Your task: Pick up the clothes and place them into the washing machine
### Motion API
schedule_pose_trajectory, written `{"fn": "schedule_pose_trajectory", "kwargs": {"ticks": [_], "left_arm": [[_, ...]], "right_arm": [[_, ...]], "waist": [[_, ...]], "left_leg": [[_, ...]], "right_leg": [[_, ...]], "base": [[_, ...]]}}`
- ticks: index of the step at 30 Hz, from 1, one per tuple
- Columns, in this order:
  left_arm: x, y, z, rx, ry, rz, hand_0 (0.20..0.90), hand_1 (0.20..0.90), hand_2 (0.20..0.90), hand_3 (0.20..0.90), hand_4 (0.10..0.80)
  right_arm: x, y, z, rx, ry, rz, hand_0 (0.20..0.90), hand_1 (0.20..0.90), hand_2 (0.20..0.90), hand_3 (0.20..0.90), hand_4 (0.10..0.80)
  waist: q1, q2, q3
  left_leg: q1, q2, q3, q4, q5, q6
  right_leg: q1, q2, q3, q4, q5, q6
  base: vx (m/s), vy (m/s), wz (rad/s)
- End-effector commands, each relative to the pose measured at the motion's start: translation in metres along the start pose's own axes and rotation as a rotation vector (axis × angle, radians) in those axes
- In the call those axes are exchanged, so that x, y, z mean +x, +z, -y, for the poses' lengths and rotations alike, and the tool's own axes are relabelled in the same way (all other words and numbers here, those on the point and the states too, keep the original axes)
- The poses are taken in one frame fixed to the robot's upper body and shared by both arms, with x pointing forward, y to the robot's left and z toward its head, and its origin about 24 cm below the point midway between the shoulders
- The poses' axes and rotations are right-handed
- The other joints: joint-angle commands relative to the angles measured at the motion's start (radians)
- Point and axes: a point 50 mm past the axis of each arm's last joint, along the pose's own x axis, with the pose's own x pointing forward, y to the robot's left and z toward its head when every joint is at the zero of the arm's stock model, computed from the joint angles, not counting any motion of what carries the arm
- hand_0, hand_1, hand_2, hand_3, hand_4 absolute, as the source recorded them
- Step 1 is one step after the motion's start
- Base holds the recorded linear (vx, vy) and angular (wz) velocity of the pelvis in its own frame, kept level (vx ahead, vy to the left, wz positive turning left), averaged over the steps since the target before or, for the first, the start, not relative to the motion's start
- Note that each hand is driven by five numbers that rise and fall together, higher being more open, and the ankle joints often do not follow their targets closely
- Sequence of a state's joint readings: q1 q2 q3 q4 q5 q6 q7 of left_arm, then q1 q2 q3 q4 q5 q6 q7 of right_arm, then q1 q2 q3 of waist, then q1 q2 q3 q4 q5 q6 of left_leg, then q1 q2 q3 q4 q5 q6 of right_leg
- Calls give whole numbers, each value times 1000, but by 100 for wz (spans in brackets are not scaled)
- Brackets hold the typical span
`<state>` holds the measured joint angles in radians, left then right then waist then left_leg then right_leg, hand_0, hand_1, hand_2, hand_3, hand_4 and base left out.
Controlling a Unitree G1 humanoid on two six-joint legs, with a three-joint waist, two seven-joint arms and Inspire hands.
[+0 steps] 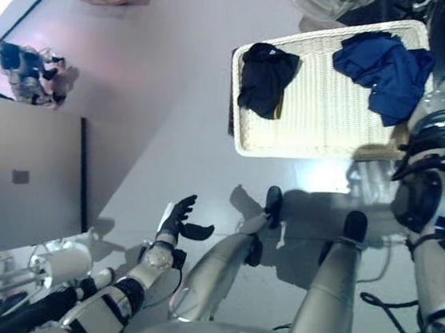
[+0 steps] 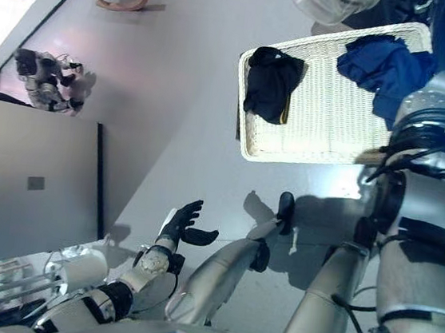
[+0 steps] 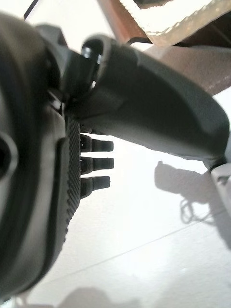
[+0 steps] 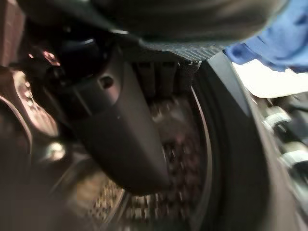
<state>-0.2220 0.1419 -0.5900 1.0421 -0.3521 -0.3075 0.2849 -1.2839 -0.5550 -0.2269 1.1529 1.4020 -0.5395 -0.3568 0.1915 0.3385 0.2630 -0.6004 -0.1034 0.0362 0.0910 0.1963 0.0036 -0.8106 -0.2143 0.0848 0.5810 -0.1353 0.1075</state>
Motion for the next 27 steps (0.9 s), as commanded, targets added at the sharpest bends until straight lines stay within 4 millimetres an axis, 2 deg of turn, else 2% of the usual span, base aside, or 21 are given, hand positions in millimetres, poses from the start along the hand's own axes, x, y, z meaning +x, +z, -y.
{"fn": "schedule_pose_trajectory", "kwargs": {"ticks": [1, 3, 4, 5, 6, 7, 8, 9, 10, 12, 13, 16, 18, 19, 20, 22, 23, 24, 25, 27], "left_arm": [[-2, -21, -30, -45, 138, -107, 900, 900, 900, 900, 800], [-4, -28, -32, -30, 135, -134, 900, 900, 900, 900, 800], [-5, -29, -32, -29, 136, -135, 900, 900, 900, 900, 800], [-7, -34, -31, -22, 128, -160, 900, 900, 900, 900, 800], [-7, -35, -32, -21, 129, -162, 900, 900, 900, 900, 800], [-9, -39, -32, -5, 124, -180, 900, 900, 900, 900, 800], [-12, -45, -35, -8, 127, -214, 900, 900, 900, 900, 800], [-14, -50, -36, 0, 125, -233, 900, 900, 900, 900, 800], [-15, -51, -37, 1, 127, -235, 900, 900, 900, 900, 800], [-19, -58, -41, 4, 132, -268, 900, 900, 900, 900, 800], [-23, -66, -44, 0, 142, -304, 900, 900, 900, 900, 800], [-34, -82, -52, -5, 167, -375, 900, 900, 900, 900, 800], [-41, -93, -57, -9, 187, -422, 900, 900, 900, 900, 800], [-42, -94, -57, -9, 188, -427, 900, 900, 900, 900, 800], [-48, -101, -63, -25, 218, -463, 900, 900, 900, 900, 800], [-55, -110, -67, -38, 238, -495, 900, 900, 900, 900, 800], [-59, -114, -68, -42, 250, -508, 900, 900, 900, 900, 800], [-60, -115, -68, -42, 251, -512, 900, 900, 900, 900, 800], [-64, -119, -71, -61, 267, -526, 900, 900, 900, 900, 800], [-67, -122, -71, -75, 275, -537, 900, 900, 900, 900, 800]], "right_arm": [[-8, 7, -20, -14, 229, 39, 900, 900, 900, 900, 800], [-8, -4, 3, -60, 170, 5, 900, 900, 900, 900, 800], [-8, -5, 4, -60, 168, 4, 900, 900, 900, 900, 800], [-11, -18, 27, -104, 114, -46, 900, 900, 900, 900, 800], [-11, -18, 28, -104, 113, -48, 900, 900, 900, 900, 800], [-13, -25, 42, -116, 78, -73, 900, 900, 900, 900, 800], [-19, -35, 78, -179, 14, -132, 900, 900, 900, 900, 800], [-23, -40, 92, -187, -8, -158, 900, 900, 900, 900, 800], [-24, -41, 93, -187, -9, -160, 900, 900, 900, 900, 800], [-34, -49, 124, -239, -49, -215, 900, 900, 900, 900, 800], [-51, -59, 153, -274, -67, -285, 900, 900, 900, 900, 800], [-79, -69, 194, -322, -103, -379, 900, 900, 900, 900, 800], [-98, -71, 219, -351, -133, -431, 900, 900, 900, 900, 800], [-100, -71, 221, -353, -136, -434, 900, 900, 900, 900, 800], [-116, -68, 247, -422, -161, -485, 900, 900, 900, 900, 800], [-134, -62, 269, -499, -162, -548, 900, 900, 900, 900, 800], [-144, -61, 278, -522, -163, -575, 900, 900, 900, 900, 800], [-146, -60, 279, -524, -165, -577, 900, 900, 900, 900, 800], [-159, -50, 302, -629, -172, -644, 900, 900, 900, 900, 800], [-173, -41, 316, -670, -186, -686, 900, 900, 900, 900, 800]], "waist": [[18, 38, -66], [9, 20, -66], [6, 21, -63], [1, -1, -68], [1, -1, -66], [-4, -14, -69], [-12, -49, -79], [-17, -62, -81], [-18, -61, -79], [-28, -87, -87], [-37, -120, -97], [-60, -172, -114], [-72, -203, -129], [-75, -204, -128], [-83, -231, -146], [-94, -254, -171], [-100, -264, -183], [-102, -264, -183], [-107, -283, -209], [-117, -303, -240]], "left_leg": [[18, -27, 10, 11, -86, -29], [49, -26, 8, -4, -84, -28], [56, -25, 7, -8, -82, -28], [80, -22, 2, -19, -83, -25], [86, -21, 2, -22, -81, -25], [97, -16, 2, -29, -76, -22], [132, -11, -2, -38, -86, -21], [152, -8, -4, -44, -87, -20], [153, -5, -5, -46, -80, -20], [185, 2, -8, -51, -84, -19], [216, 12, -11, -53, -91, -17], [289, 27, -6, -65, -102, -15], [331, 38, 0, -71, -111, -15], [338, 38, 0, -73, -112, -16], [369, 46, 10, -77, -121, -17], [411, 52, 15, -91, -126, -18], [431, 57, 18, -104, -126, -21], [436, 57, 17, -107, -124, -21], [463, 66, 22, -141, -115, -27], [494, 75, 28, -178, -111, -36]], "right_leg": [[146, 26, -45, -194, 78, -29], [189, 28, -53, -230, 93, -25], [198, 28, -55, -237, 96, -25], [230, 33, -57, -267, 109, -22], [239, 35, -59, -275, 114, -22], [260, 40, -61, -296, 125, -21], [309, 43, -71, -326, 127, -17], [336, 46, -75, -344, 132, -16], [341, 49, -77, -353, 143, -17], [378, 51, -83, -373, 148, -15], [412, 55, -89, -384, 147, -13], [483, 61, -102, -407, 142, -8], [522, 65, -109, -417, 137, -4], [530, 65, -110, -420, 137, -4], [561, 67, -119, -428, 137, 0], [604, 70, -126, -451, 140, 7], [622, 71, -129, -466, 148, 10], [627, 72, -129, -470, 150, 10], [652, 77, -130, -500, 163, 13], [679, 79, -134, -534, 171, 19]], "base": [[11, 31, -4], [8, 20, -2], [0, 0, 0], [0, 0, 0], [14, -12, -9], [63, -45, -14], [81, -63, -17], [59, -51, -7], [30, -28, -7], [62, -17, -14], [101, -37, -15], [102, -47, -6], [77, -34, -18], [76, -44, -12], [57, -38, -12], [90, -43, -12], [62, -26, -15], [50, -47, -15], [73, -57, -16], [83, -66, -14]]}}
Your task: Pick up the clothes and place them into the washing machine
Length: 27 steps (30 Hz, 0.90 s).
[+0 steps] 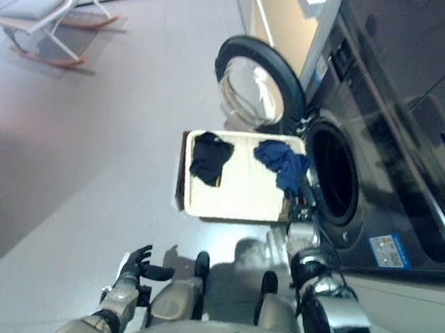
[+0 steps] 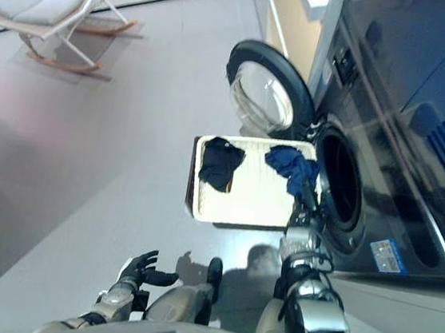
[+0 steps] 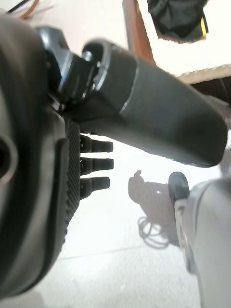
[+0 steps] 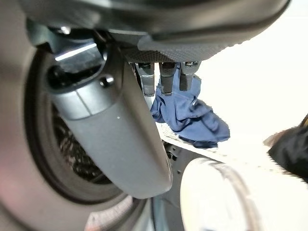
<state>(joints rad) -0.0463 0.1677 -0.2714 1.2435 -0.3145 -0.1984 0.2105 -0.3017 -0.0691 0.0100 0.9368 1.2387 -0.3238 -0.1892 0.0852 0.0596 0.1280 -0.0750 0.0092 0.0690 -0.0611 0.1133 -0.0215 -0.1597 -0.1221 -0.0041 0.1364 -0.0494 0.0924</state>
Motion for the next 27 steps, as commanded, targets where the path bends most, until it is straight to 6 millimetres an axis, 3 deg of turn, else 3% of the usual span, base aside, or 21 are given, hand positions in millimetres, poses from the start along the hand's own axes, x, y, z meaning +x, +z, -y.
{"fn": "schedule_pose_trajectory", "kwargs": {"ticks": [1, 4, 7, 19, 23, 25, 27], "left_arm": [[-2, -19, -25, 29, 86, -69, 900, 900, 900, 900, 800], [-5, -27, -26, 37, 82, -83, 900, 900, 900, 900, 800], [-6, -31, -29, 64, 82, -89, 900, 900, 900, 900, 800], [-10, -41, -44, 98, 128, -114, 900, 900, 900, 900, 800], [-8, -35, -48, 68, 151, -89, 900, 900, 900, 900, 800], [-4, -21, -41, 40, 147, -46, 900, 900, 900, 900, 800], [-4, -21, -40, 45, 145, -44, 900, 900, 900, 900, 800]], "right_arm": [[-9, 3, -14, -111, 182, 15, 900, 900, 900, 900, 800], [-13, -1, 14, -258, 154, -25, 900, 900, 900, 900, 800], [-14, -4, 24, -429, 152, -49, 900, 900, 900, 900, 800], [-23, -16, 9, -544, 264, -67, 900, 900, 900, 900, 800], [-24, -16, 0, -575, 308, -63, 900, 900, 900, 900, 800], [-21, -15, -6, -596, 308, -48, 900, 900, 900, 900, 800], [-19, -12, -10, -579, 301, -34, 900, 900, 900, 900, 800]], "waist": [[-15, -32, -107], [-20, -51, -119], [-16, -63, -137], [3, -98, -139], [10, -109, -94], [33, -128, -30], [40, -138, -31]], "left_leg": [[-15, -33, -3, -26, -26, -12], [27, -28, -8, -25, -36, -10], [49, -24, -12, -26, -43, -11], [77, -11, -47, 9, -68, -10], [15, -17, -74, 117, -92, -7], [-130, -29, -93, 207, -49, -31], [-166, -15, -114, 193, -34, -39]], "right_leg": [[45, -11, -53, -87, 85, 32], [95, -6, -62, -84, 74, 30], [121, -4, -72, -96, 72, 31], [170, 4, -106, -70, 31, 19], [155, 6, -103, -48, 19, 3], [142, -7, -114, -54, 24, -5], [134, -16, -117, -56, 28, 0]], "base": [[58, -53, -10], [68, -52, 2], [56, -38, 11], [32, -33, 7], [-102, -47, 23], [-185, 4, 20], [79, 90, 42]]}}
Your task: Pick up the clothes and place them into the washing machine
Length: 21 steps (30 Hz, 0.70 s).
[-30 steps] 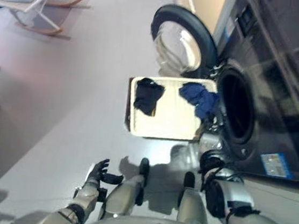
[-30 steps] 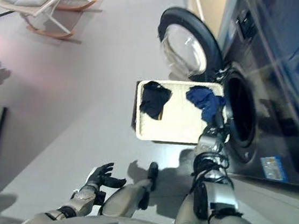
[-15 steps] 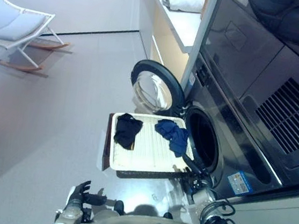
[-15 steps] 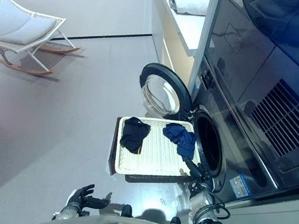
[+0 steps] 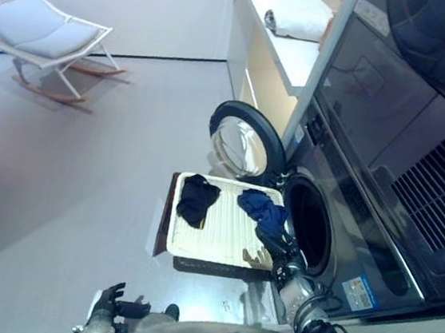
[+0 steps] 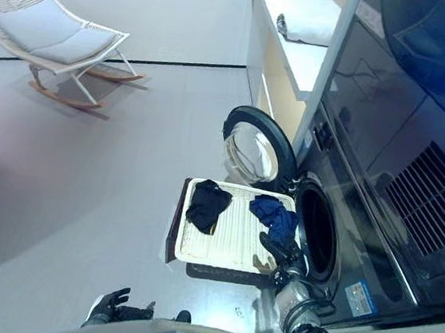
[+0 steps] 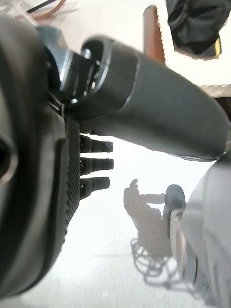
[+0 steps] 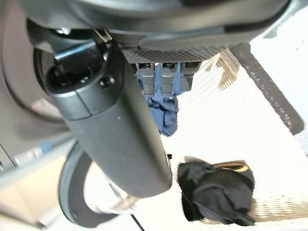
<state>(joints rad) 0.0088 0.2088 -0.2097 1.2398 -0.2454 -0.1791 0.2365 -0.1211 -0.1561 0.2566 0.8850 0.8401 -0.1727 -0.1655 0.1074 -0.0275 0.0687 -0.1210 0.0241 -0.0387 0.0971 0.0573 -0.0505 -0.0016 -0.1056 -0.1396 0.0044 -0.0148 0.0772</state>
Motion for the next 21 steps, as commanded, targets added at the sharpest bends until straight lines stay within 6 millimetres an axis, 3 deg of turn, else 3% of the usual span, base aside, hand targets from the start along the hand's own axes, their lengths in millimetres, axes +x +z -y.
{"fn": "schedule_pose_trajectory", "kwargs": {"ticks": [1, 2, 6, 7, 8, 10, 13, 14, 15, 16, 17, 18, 19, 21], "left_arm": [[0, -6, -14, 28, 61, -1, 900, 900, 900, 900, 800], [1, -6, -14, 36, 65, -5, 900, 900, 900, 900, 800], [0, -9, -18, 69, 80, -20, 900, 900, 900, 900, 800], [5, 7, -26, 78, 91, 39, 900, 900, 900, 900, 800], [6, 11, -29, 87, 99, 53, 900, 900, 900, 900, 800], [10, 31, -43, 78, 148, 110, 900, 900, 900, 900, 800], [13, 50, -48, 77, 170, 164, 900, 900, 900, 900, 800], [14, 54, -48, 76, 174, 175, 900, 900, 900, 900, 800], [14, 54, -48, 76, 174, 175, 900, 900, 900, 900, 800], [14, 60, -46, 73, 174, 196, 900, 900, 900, 900, 800], [14, 60, -46, 73, 174, 197, 900, 900, 900, 900, 800], [14, 55, -44, 61, 175, 179, 900, 900, 900, 900, 800], [14, 55, -42, 74, 164, 182, 900, 900, 900, 900, 800], [12, 45, -38, 82, 146, 164, 900, 900, 900, 900, 800]], "right_arm": [[3, 53, -44, 48, 155, 216, 900, 900, 900, 900, 800], [3, 54, -48, 47, 168, 220, 900, 900, 900, 900, 800], [2, 48, -44, 12, 154, 202, 900, 900, 900, 900, 800], [-2, 45, -35, 26, 158, 207, 900, 900, 900, 900, 800], [-3, 42, -32, 8, 156, 205, 900, 900, 900, 900, 800], [-4, 46, -36, -13, 161, 225, 900, 900, 900, 900, 800], [-2, 52, -47, -98, 195, 247, 900, 900, 900, 900, 800], [-1, 54, -49, -115, 194, 255, 900, 900, 900, 900, 800], [-1, 54, -49, -115, 194, 255, 900, 900, 900, 900, 800], [1, 60, -57, -161, 210, 267, 900, 900, 900, 900, 800], [1, 61, -58, -161, 210, 267, 900, 900, 900, 900, 800], [2, 57, -56, -225, 196, 255, 900, 900, 900, 900, 800], [1, 54, -54, -239, 209, 256, 900, 900, 900, 900, 800], [2, 57, -57, -304, 202, 266, 900, 900, 900, 900, 800]], "waist": [[27, -44, 12], [28, -44, 13], [32, -44, -11], [18, -53, -11], [12, -56, -9], [-2, -62, 17], [-21, -39, 29], [-28, -35, 33], [-29, -35, 37], [-29, -46, 43], [-30, -44, 48], [-28, -53, 54], [-37, -58, 44], [-22, -63, 36]], "left_leg": [[-140, 5, -32, -60, 39, -12], [-151, 30, -9, -99, 57, -18], [-110, 40, 15, -107, 75, -8], [-104, 9, 27, -45, 40, 18], [-93, -5, 23, -43, 30, 26], [-78, -34, 18, -37, 19, 47], [-59, -26, 10, -57, 16, 48], [-46, -29, 9, -65, 12, 46], [-42, -29, 8, -65, 12, 45], [-23, -39, 17, -75, -2, 37], [-17, -39, 15, -75, -2, 37], [-6, -45, 14, -65, -17, 33], [-4, -52, 2, -67, -17, 37], [12, -47, 1, -82, -17, 36]], "right_leg": [[-26, -30, 33, 78, -13, 29], [-18, -34, 36, 81, -19, 36], [15, -48, 46, 122, -44, 53], [-7, -77, 50, 247, -1, 51], [-21, -84, 57, 264, 30, 46], [-94, -96, 74, 359, 159, 42], [-187, -16, 102, 360, 69, 19], [-205, -7, 98, 323, 45, 17], [-201, -7, 97, 324, 43, 16], [-197, -39, 59, 165, 62, 25], [-188, -38, 56, 160, 63, 25], [-160, -59, 66, 104, 81, 45], [-155, -25, 118, 133, 58, 42], [-147, -40, 70, 124, 73, 46]], "base": [[232, 183, 29], [317, 253, 0], [253, 238, -26], [240, 242, -26], [305, 299, 0], [109, 170, 21], [105, 126, -1], [98, 47, -15], [163, -7, -2], [118, -27, 7], [237, -81, 14], [187, -67, 5], [244, -97, 7], [168, -69, 43]]}}
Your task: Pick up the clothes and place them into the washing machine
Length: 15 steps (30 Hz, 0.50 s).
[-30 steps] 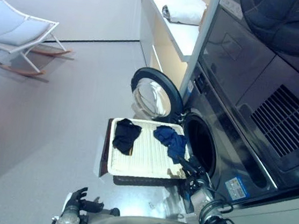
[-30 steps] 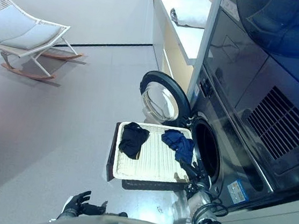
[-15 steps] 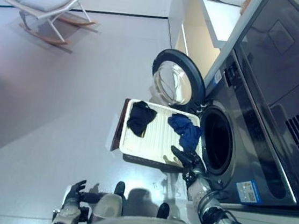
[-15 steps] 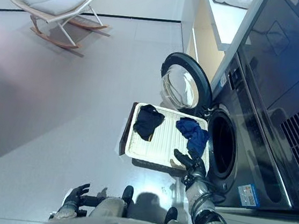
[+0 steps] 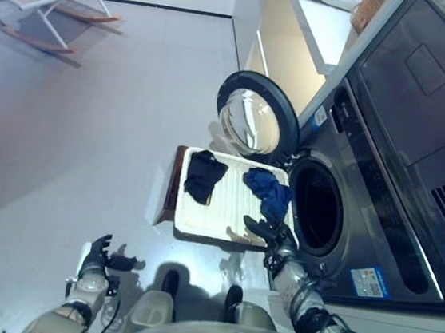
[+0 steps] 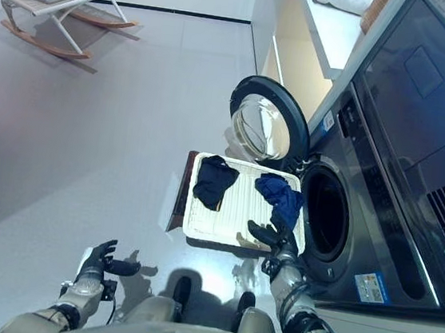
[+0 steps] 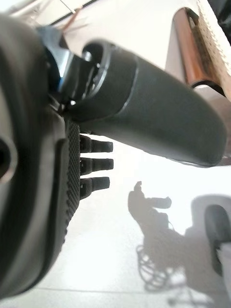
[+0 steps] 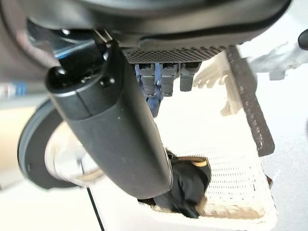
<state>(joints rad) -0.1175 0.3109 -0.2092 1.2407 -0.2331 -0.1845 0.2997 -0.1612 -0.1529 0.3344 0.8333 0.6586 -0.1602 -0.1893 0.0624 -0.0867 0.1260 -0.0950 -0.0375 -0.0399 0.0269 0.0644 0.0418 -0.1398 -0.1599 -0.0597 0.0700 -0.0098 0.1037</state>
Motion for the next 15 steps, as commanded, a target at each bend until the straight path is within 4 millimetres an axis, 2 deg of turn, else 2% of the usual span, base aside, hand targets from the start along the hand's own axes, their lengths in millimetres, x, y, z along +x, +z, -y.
{"fn": "schedule_pose_trajectory", "kwargs": {"ticks": [1, 2, 4, 7, 8, 12, 14, 15], "left_arm": [[-8, -18, 2, 52, -11, 4, 900, 900, 900, 900, 800], [-11, -25, 4, 61, -23, -11, 900, 900, 900, 900, 800], [-13, -28, 5, 82, -26, -10, 900, 900, 900, 900, 800], [-13, -27, 8, 127, -39, 13, 900, 900, 900, 900, 800], [-13, -25, 8, 125, -37, 20, 900, 900, 900, 900, 800], [-7, 3, 9, 100, -17, 119, 900, 900, 900, 900, 800], [-4, 22, 11, 91, -7, 180, 900, 900, 900, 900, 800], [-3, 22, 11, 90, -7, 180, 900, 900, 900, 900, 800]], "right_arm": [[7, 54, -13, -160, 66, 222, 900, 900, 900, 900, 800], [9, 55, -9, -267, 44, 227, 900, 900, 900, 900, 800], [13, 72, -8, -514, 4, 302, 900, 900, 900, 900, 800], [21, 90, -5, -664, -55, 346, 900, 900, 900, 900, 800], [25, 100, -10, -699, -65, 364, 900, 900, 900, 900, 800], [32, 157, -22, -858, -158, 513, 900, 900, 900, 900, 800], [32, 192, -21, -942, -237, 591, 900, 900, 900, 900, 800], [32, 193, -21, -942, -237, 592, 900, 900, 900, 900, 800]], "waist": [[22, -3, -27], [21, -2, -33], [26, 1, -31], [40, 9, -25], [49, 13, -20], [83, 39, 54], [100, 53, 91], [99, 54, 90]], "left_leg": [[-8, 13, 1, -20, -24, -55], [-1, 13, -1, -28, -26, -56], [-2, 15, -16, -36, -23, -60], [-19, 18, -35, -46, -16, -66], [-30, 20, -43, -50, -9, -70], [-129, 31, -72, -60, 39, -91], [-181, 34, -84, -66, 62, -100], [-184, 33, -85, -65, 62, -100]], "right_leg": [[-1, 15, -28, 58, 62, 19], [14, 15, -41, 44, 58, 23], [17, 17, -49, 44, 50, 21], [17, 14, -86, 28, 40, 19], [11, 15, -97, 27, 38, 19], [-73, 14, -125, 42, 40, 14], [-115, 12, -144, 52, 43, 11], [-117, 12, -144, 53, 43, 11]], "base": [[173, -66, 46], [177, -72, 34], [121, -82, 29], [39, -83, 24], [-40, -91, 36], [-192, -70, 30], [-128, -52, 29], [-71, -23, 37]]}}
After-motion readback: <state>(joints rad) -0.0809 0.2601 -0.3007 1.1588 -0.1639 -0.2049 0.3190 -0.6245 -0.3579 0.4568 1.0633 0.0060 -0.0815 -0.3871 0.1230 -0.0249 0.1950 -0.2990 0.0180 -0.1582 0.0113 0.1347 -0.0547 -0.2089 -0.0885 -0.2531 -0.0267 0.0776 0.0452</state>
